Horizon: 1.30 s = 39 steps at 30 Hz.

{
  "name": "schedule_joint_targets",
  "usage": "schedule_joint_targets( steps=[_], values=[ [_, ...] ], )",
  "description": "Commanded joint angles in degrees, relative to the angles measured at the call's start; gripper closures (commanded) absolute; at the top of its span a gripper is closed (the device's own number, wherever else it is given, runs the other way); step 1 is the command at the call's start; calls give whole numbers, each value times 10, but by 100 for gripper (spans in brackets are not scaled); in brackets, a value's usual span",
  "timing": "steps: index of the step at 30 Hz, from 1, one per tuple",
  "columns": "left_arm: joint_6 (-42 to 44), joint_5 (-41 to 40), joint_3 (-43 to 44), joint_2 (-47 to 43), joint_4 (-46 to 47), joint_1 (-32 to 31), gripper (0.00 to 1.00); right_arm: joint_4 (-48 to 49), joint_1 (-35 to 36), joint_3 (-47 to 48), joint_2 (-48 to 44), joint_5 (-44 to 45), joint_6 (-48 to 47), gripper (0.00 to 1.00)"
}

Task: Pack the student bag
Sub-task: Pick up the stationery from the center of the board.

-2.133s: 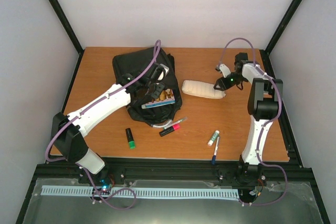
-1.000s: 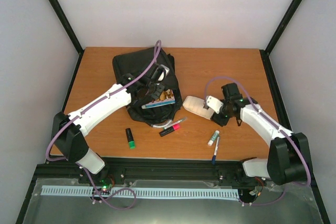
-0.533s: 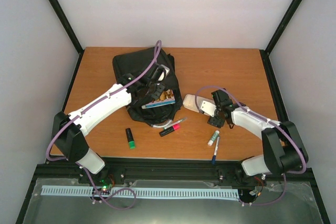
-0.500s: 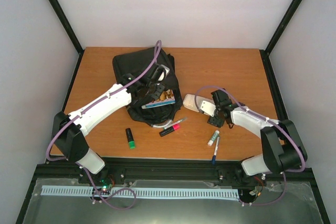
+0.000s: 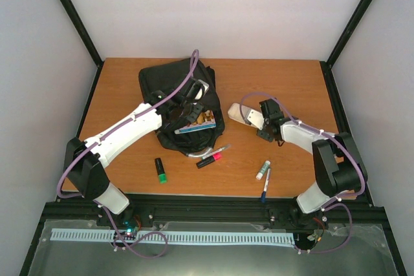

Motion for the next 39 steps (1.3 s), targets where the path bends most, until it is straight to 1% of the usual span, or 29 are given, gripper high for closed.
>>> schedule_joint_targets(
  steps=[1,6,11,14,17,24,25,26,27,28,31,35,39],
  values=[
    [-13,13,31,-15,23,0,99,-47,-20,41,-9,-33,24,75],
    [-12,16,31,-17,23,0,98,-163,-39,88,-35,-118,47,82],
    [-13,15,32,-18,22,0,99,-302,-49,143,-38,-255,75,84],
    [-12,14,31,-20,21,0,98,-379,-80,166,-14,-342,87,84],
    [-12,16,32,-19,22,0,98,-403,-93,162,12,-392,94,84],
    [-14,22,32,-16,22,0,98,-393,-125,172,84,-428,131,82],
    [-14,22,32,-16,22,0,99,-390,-132,178,94,-431,134,81],
    [-14,22,32,-16,22,0,98,-388,-138,182,105,-432,137,76],
    [-14,22,32,-16,22,0,99,-383,-142,186,111,-430,141,68],
    [-14,22,32,-16,21,0,98,-378,-145,189,115,-427,142,63],
    [-14,22,32,-16,22,0,99,-367,-147,189,112,-422,138,51],
    [-15,24,33,-16,22,0,98,-345,-147,181,109,-401,138,42],
    [-15,25,33,-16,22,0,98,-322,-147,165,110,-382,134,36]
  ],
)
